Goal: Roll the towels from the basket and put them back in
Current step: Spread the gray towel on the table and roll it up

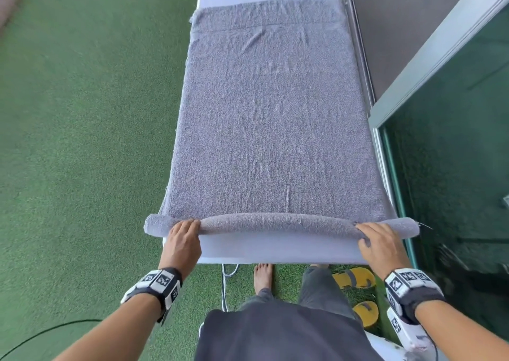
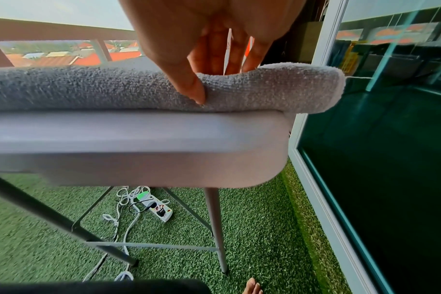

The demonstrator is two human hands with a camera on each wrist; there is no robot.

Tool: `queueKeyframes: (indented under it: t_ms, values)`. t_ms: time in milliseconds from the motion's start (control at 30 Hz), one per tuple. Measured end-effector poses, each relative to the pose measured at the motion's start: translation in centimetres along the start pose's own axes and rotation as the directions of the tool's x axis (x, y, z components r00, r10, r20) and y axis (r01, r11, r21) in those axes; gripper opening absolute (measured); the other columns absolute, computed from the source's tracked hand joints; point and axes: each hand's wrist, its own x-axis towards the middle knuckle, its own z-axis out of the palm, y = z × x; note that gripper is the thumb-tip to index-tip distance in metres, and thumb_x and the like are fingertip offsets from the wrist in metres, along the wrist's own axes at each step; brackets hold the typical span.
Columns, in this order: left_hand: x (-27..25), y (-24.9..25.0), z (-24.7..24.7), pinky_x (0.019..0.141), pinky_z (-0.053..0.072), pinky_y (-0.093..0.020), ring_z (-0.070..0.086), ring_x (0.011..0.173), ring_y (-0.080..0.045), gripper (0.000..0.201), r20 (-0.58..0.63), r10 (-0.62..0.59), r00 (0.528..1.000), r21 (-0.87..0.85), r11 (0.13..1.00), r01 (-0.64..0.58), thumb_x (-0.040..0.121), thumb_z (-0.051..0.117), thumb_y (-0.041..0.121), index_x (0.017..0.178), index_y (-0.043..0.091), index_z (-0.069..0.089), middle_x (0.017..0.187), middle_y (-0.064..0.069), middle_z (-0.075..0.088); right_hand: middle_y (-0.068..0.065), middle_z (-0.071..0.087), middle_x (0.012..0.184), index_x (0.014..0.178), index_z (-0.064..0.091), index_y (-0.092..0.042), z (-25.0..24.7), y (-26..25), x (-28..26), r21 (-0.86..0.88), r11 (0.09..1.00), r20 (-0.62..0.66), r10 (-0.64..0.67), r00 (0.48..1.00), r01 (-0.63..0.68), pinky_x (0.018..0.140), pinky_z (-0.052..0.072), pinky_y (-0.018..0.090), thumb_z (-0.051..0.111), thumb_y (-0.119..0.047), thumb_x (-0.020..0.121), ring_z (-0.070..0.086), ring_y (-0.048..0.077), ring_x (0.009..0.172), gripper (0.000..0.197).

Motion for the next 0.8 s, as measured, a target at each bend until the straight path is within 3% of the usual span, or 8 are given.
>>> queueKeyframes:
  t_ms: [100,200,333,433,567,633,733,800]
  values:
    - [-1.8,-0.4,-0.3,0.079,0.053,-0.038,0.063,0.083,-0.023,0.037,0.023,0.045,0.999,0.008,0.999,-0.045,0.084,0.031,0.01,0.099,0.003,0.064,0.094,-0.009,0.068,0.006,0.071,0.097,0.1,0.072,-0.005,0.1,0.2,-1.3,-0.005,1.0,0.008,-0.006,1.0,0.006,0.084,0.049,0.045,0.071,0.001,0.07,0.06,0.026,0.09,0.031]
    - [-1.2,-0.9,-0.6,0.074,0.053,-0.036,0.06,0.075,-0.019,0.032,0.029,0.036,0.999,-0.011,0.999,-0.035,0.086,0.035,0.013,0.091,0.007,0.066,0.086,-0.004,0.068,0.006,0.071,0.098,0.101,0.072,-0.006,0.1,0.5,-0.7,-0.005,1.0,0.04,0.023,0.999,-0.023,0.087,0.048,0.044,0.066,0.001,0.074,0.059,0.025,0.091,0.028]
    - [1.7,-0.7,-1.0,0.068,0.055,-0.04,0.056,0.069,-0.017,0.019,0.072,-0.003,0.997,-0.063,0.998,0.008,0.085,0.053,-0.005,0.088,0.007,0.068,0.082,-0.002,0.063,0.005,0.069,0.102,0.106,0.069,-0.011,-1.0,-0.5,1.8,0.017,0.995,0.069,0.101,0.993,-0.102,0.087,0.049,0.043,0.061,0.0,0.081,0.061,0.026,0.092,0.028]
    - [3.6,-0.4,-1.8,0.078,0.048,-0.038,0.051,0.084,-0.02,0.032,0.044,-0.073,0.996,0.003,0.997,0.073,0.078,0.056,-0.009,0.099,0.013,0.065,0.094,-0.003,0.059,0.001,0.055,0.084,0.083,0.059,-0.014,-1.5,-1.2,3.1,-0.028,0.996,0.013,0.084,0.996,-0.084,0.069,0.041,0.036,0.064,0.005,0.076,0.052,0.024,0.079,0.021]
    - [3.4,0.6,-1.7,0.059,0.037,-0.027,0.039,0.062,-0.016,0.031,-0.006,-0.023,1.0,0.011,1.0,0.024,0.073,0.053,-0.02,0.074,0.011,0.049,0.069,0.002,0.048,-0.001,0.046,0.077,0.075,0.045,-0.018,-0.1,-1.6,2.2,-0.07,0.996,-0.011,0.049,0.999,-0.05,0.063,0.037,0.036,0.058,0.013,0.068,0.047,0.025,0.074,0.034]
    - [2.0,1.0,-1.2,0.062,0.031,-0.025,0.038,0.067,-0.015,0.027,-0.029,-0.064,0.997,0.021,0.998,0.065,0.076,0.05,-0.017,0.08,0.009,0.053,0.073,-0.001,0.052,0.002,0.052,0.091,0.088,0.05,-0.015,0.6,-1.5,0.7,-0.076,0.996,-0.025,0.043,0.999,-0.045,0.074,0.046,0.041,0.058,0.009,0.068,0.049,0.025,0.084,0.032]
    - [-0.3,0.9,-0.1,0.072,0.044,-0.033,0.042,0.086,-0.018,0.039,-0.039,-0.111,0.993,0.052,0.992,0.113,0.073,0.054,-0.014,0.105,0.008,0.055,0.097,-0.007,0.057,0.01,0.055,0.112,0.111,0.053,-0.008,1.1,-1.4,-0.7,-0.087,0.995,-0.019,0.04,0.999,-0.042,0.096,0.046,0.047,0.064,0.005,0.067,0.05,0.029,0.106,0.047]
    - [-0.9,0.8,0.5,0.081,0.05,-0.042,0.042,0.099,-0.022,0.053,-0.035,-0.097,0.995,0.044,0.994,0.099,0.069,0.055,-0.017,0.117,0.006,0.051,0.111,-0.011,0.055,0.013,0.056,0.12,0.118,0.055,-0.004,1.3,-1.3,-0.6,-0.077,0.995,-0.018,0.054,0.998,-0.056,0.099,0.044,0.05,0.065,0.005,0.069,0.049,0.032,0.111,0.05]
